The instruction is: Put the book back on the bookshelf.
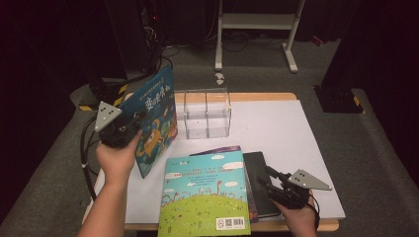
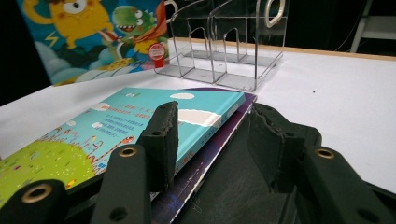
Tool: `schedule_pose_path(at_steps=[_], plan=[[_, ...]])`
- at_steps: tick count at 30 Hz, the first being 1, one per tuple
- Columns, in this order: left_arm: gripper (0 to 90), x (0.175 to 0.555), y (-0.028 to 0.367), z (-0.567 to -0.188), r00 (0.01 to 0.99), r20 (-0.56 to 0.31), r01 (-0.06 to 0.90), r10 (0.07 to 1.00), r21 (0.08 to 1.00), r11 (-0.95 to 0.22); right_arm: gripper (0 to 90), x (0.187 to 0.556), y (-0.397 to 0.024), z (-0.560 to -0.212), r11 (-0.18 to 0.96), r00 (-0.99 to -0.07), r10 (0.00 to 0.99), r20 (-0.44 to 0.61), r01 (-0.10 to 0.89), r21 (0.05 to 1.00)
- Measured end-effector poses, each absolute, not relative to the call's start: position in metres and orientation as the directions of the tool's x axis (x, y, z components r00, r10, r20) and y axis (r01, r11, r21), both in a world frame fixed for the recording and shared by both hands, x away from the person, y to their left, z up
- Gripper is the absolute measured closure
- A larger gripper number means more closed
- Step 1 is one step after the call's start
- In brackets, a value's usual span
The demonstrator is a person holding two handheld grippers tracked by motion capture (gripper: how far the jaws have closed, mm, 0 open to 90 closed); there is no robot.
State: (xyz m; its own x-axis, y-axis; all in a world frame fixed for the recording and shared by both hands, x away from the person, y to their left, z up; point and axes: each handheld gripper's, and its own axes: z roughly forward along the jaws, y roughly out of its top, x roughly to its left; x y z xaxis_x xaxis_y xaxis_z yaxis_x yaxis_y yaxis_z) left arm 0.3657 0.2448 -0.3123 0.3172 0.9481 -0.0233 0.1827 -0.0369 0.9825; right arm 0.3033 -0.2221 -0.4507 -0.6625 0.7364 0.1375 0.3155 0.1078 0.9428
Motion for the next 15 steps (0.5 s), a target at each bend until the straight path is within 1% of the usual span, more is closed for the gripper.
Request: schedule_pose_path(at_steps=[6, 15], plan=[[82.8, 0.391, 0.236, -0.317, 0.255, -0.017, 0.136, 0.967, 0.991, -0.018, 52.6, 0.304, -0.225, -0.451, 0.095, -0.656, 0.740, 0.148, 0.320, 0.942], [82.7, 0.420, 0.222, -0.330, 0.223, -0.002, 0.103, 0.975, 0.994, -0.022, 52.8, 0.304, -0.227, -0.452, 0.088, -0.651, 0.743, 0.154, 0.324, 0.942]])
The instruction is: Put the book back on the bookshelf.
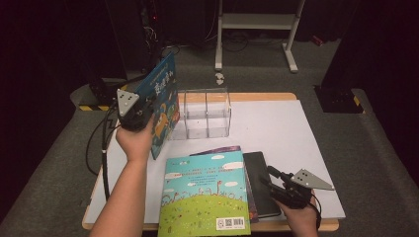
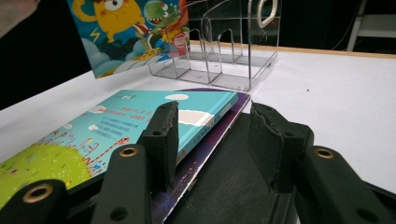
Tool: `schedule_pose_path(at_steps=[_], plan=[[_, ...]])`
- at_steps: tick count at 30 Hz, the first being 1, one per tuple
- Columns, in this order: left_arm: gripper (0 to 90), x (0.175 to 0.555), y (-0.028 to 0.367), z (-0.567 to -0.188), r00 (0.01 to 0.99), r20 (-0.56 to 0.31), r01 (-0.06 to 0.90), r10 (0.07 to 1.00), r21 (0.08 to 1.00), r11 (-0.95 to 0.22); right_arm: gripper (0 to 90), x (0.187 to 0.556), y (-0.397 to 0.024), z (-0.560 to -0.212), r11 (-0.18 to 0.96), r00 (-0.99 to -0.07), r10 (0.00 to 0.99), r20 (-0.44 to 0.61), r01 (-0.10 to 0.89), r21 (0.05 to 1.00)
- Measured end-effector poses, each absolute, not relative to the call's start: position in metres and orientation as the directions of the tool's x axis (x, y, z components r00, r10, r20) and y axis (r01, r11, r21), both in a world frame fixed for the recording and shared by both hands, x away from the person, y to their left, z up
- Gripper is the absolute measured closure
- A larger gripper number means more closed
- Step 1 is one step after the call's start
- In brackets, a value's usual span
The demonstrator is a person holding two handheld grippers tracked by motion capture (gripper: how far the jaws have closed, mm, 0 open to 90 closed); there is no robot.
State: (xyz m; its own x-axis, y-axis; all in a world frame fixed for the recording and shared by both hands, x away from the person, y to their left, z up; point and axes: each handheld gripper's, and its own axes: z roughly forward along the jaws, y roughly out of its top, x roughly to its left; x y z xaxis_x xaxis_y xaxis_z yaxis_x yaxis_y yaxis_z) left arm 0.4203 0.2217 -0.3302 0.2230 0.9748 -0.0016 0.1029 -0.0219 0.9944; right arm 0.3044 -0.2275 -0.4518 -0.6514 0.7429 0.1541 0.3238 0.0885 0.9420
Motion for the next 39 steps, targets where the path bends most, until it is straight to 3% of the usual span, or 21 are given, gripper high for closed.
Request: schedule_pose_path(at_steps=[20, 32, 39], plan=[[82.5, 0.435, 0.212, -0.360, 0.166, -0.018, 0.044, 0.986, 0.999, 0.011, 52.8, 0.305, -0.227, -0.454, 0.092, -0.653, 0.740, 0.160, 0.333, 0.938], [77.9, 0.424, 0.220, -0.356, 0.169, -0.007, 0.121, 0.986, 0.993, -0.014, 52.1, 0.304, -0.223, -0.455, 0.102, -0.658, 0.736, 0.157, 0.338, 0.936], [79.5, 0.423, 0.214, -0.352, 0.149, 0.058, 0.138, 0.987, 0.987, -0.079, 52.0, 0.305, -0.222, -0.456, 0.113, -0.661, 0.735, 0.152, 0.341, 0.933]])
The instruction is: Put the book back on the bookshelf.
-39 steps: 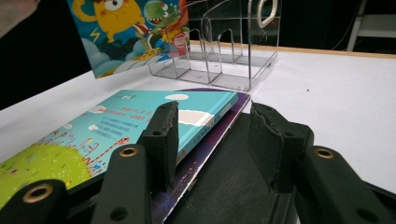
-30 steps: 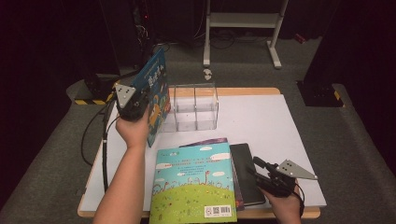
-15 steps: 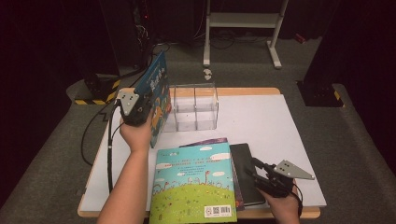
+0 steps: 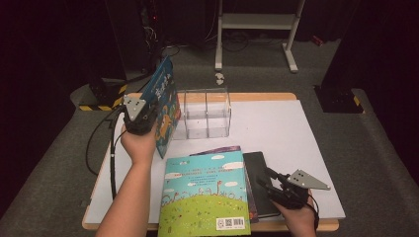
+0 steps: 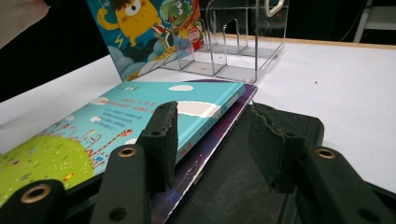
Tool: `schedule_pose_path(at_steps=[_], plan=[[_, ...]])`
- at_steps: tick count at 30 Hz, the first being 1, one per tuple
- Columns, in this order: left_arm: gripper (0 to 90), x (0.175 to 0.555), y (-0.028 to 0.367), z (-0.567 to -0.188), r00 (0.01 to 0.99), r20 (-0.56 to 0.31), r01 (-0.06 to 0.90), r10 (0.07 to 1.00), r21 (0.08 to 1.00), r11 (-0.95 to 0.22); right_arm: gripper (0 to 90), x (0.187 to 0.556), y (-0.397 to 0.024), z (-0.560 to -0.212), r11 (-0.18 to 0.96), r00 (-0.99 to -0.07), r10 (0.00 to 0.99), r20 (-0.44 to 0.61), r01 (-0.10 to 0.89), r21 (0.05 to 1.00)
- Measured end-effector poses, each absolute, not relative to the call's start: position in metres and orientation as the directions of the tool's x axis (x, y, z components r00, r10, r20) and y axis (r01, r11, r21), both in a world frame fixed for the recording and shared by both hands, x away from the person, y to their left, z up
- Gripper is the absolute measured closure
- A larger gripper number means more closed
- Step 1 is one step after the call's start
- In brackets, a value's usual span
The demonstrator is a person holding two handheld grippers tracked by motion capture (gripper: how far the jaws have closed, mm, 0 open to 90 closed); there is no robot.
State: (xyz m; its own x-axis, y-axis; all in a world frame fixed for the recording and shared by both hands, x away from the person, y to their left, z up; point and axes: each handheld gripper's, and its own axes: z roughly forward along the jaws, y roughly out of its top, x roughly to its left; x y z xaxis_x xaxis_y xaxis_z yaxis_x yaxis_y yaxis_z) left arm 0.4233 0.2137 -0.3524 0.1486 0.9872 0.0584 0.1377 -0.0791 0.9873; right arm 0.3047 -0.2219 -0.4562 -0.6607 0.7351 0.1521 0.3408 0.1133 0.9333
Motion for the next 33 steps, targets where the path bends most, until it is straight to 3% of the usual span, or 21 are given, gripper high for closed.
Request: schedule_pose_path(at_steps=[10, 16, 23, 26, 33], plan=[[79.5, 0.422, 0.206, -0.356, 0.040, 0.063, 0.125, 0.997, 0.990, -0.068, 52.1, 0.304, -0.221, -0.456, 0.113, -0.663, 0.733, 0.152, 0.338, 0.934], [79.3, 0.424, 0.202, -0.357, 0.026, 0.078, 0.115, 0.997, 0.990, -0.081, 52.3, 0.304, -0.221, -0.456, 0.112, -0.665, 0.731, 0.154, 0.339, 0.934], [77.3, 0.426, 0.207, -0.358, 0.042, 0.038, 0.113, 0.998, 0.993, -0.042, 52.0, 0.304, -0.220, -0.457, 0.118, -0.667, 0.730, 0.151, 0.340, 0.933], [61.7, 0.425, 0.214, -0.359, 0.092, -0.027, 0.143, 0.995, 0.990, 0.013, 51.0, 0.304, -0.219, -0.457, 0.121, -0.670, 0.727, 0.151, 0.342, 0.932], [44.2, 0.398, 0.227, -0.377, 0.185, -0.065, 0.173, 0.981, 0.984, 0.032, 45.7, 0.304, -0.217, -0.458, 0.142, -0.671, 0.731, 0.125, 0.329, 0.934]])
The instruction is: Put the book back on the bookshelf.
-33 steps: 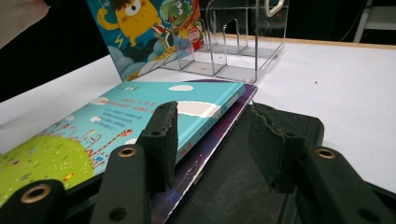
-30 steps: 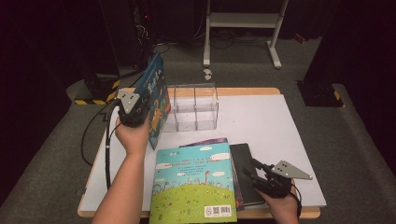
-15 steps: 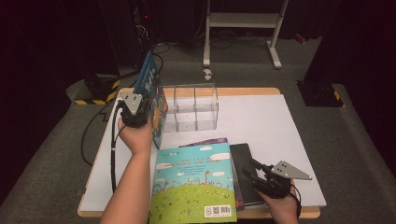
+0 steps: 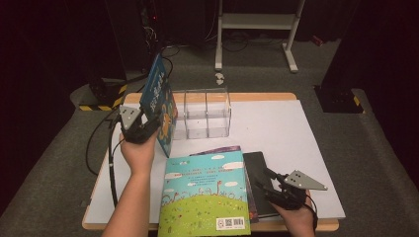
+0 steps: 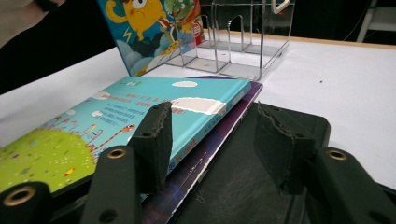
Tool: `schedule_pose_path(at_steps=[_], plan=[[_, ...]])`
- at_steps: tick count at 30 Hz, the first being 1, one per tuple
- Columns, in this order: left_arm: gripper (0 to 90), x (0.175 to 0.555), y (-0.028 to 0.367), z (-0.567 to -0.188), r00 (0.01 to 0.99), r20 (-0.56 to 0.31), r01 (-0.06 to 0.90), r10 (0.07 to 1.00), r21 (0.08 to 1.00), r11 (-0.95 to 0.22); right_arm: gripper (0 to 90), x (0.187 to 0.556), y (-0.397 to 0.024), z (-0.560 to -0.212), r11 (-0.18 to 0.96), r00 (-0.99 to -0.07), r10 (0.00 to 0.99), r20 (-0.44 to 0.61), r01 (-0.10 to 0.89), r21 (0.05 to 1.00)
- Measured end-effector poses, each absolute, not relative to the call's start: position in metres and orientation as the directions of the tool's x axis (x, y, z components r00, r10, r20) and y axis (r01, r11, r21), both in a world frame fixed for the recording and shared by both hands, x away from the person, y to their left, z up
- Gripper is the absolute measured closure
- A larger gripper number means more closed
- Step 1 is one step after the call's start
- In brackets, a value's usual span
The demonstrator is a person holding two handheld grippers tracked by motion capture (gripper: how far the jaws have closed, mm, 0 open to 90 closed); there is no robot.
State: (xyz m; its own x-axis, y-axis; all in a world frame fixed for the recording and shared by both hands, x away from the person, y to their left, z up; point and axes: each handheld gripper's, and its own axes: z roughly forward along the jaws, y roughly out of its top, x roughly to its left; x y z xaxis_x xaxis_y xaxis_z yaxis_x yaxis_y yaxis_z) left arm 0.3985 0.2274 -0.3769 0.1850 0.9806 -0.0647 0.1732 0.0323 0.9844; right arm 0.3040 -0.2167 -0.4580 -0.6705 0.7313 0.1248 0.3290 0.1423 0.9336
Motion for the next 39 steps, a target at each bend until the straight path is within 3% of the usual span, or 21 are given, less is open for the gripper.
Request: schedule_pose_path(at_steps=[5, 12, 17, 19, 22, 29, 39], plan=[[39.0, 0.372, 0.235, -0.400, 0.280, -0.103, 0.244, 0.955, 0.969, 0.033, 42.9, 0.305, -0.213, -0.461, 0.174, -0.683, 0.724, 0.101, 0.322, 0.930], [38.6, 0.338, 0.244, -0.439, 0.357, -0.151, 0.372, 0.922, 0.928, 0.008, 36.7, 0.307, -0.205, -0.468, 0.222, -0.703, 0.707, 0.081, 0.329, 0.918], [33.8, 0.316, 0.241, -0.467, 0.399, -0.252, 0.505, 0.882, 0.863, 0.017, 36.4, 0.307, -0.200, -0.469, 0.248, -0.706, 0.704, 0.083, 0.354, 0.902], [31.5, 0.309, 0.235, -0.474, 0.422, -0.230, 0.521, 0.877, 0.853, -0.026, 35.3, 0.307, -0.198, -0.469, 0.253, -0.702, 0.707, 0.083, 0.361, 0.898], [28.1, 0.297, 0.228, -0.484, 0.422, -0.239, 0.554, 0.875, 0.832, -0.040, 31.0, 0.307, -0.198, -0.469, 0.250, -0.685, 0.721, 0.101, 0.393, 0.885], [23.1, 0.294, 0.219, -0.502, 0.389, -0.271, 0.674, 0.880, 0.736, -0.071, 31.0, 0.307, -0.195, -0.468, 0.271, -0.675, 0.732, 0.094, 0.415, 0.869], [22.2, 0.294, 0.211, -0.508, 0.420, -0.302, 0.691, 0.856, 0.718, -0.085, 27.2, 0.304, -0.186, -0.470, 0.303, -0.681, 0.727, 0.086, 0.430, 0.851]])
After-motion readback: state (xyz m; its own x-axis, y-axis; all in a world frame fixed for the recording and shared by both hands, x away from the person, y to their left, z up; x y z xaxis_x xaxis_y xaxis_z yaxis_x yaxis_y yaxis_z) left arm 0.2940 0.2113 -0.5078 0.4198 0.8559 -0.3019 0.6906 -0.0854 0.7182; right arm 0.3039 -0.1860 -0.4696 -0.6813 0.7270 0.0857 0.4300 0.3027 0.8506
